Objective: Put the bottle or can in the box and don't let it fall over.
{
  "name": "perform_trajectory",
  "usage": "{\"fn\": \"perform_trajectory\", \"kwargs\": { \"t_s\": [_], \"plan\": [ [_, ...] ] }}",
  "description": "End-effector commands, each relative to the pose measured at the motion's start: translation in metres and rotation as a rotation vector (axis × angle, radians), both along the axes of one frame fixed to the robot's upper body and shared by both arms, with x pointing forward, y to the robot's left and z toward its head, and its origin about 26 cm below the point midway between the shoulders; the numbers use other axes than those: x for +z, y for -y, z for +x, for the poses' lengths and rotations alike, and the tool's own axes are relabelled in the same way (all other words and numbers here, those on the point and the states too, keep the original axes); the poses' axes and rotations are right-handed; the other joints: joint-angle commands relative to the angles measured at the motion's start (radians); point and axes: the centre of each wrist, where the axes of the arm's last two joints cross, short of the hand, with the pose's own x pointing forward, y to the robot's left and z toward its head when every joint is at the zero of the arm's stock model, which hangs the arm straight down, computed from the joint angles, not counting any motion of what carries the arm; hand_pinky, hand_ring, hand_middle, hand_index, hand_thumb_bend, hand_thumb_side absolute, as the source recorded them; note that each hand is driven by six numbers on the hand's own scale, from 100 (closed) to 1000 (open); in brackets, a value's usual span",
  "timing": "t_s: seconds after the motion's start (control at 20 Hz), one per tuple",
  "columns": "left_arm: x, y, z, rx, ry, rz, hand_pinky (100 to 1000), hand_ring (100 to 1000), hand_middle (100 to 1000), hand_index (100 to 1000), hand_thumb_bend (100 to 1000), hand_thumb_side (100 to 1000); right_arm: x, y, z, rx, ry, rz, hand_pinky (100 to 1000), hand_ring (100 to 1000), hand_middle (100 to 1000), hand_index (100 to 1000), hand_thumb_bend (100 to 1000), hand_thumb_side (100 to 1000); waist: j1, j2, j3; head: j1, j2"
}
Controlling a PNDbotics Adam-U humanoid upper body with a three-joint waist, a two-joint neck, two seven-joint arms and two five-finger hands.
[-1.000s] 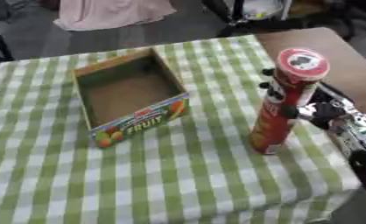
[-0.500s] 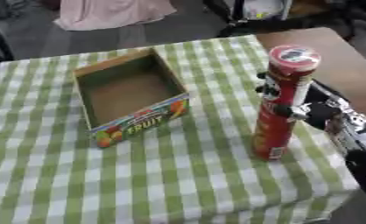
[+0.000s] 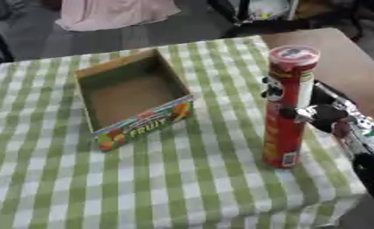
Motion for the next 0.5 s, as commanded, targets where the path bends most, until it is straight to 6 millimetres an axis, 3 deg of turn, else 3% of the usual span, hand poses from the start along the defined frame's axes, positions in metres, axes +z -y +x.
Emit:
{"fn": "perform_trajectory", "kwargs": {
  "t_s": [0.05, 0.5],
  "plan": [
    [0.0116, -0.0031, 0.0007, -0.003, 0.027, 0.024, 761, 787, 737, 796, 688, 624, 0.0097, -0.0015, 0.0021, 0.009, 0.024, 0.003, 493, 682, 777, 706, 587, 100, 0.0, -0.003, 0.0, -0.003, -0.004],
    [0.0113, -0.0031, 0.0005, -0.001, 0.029, 0.019, 762, 787, 737, 789, 682, 622, 0.0074, -0.0036, 0.0007, -0.014, 0.018, 0.033, 360, 571, 675, 633, 489, 100, 0.0, -0.002, 0.0, -0.002, -0.007]
  ]
}}
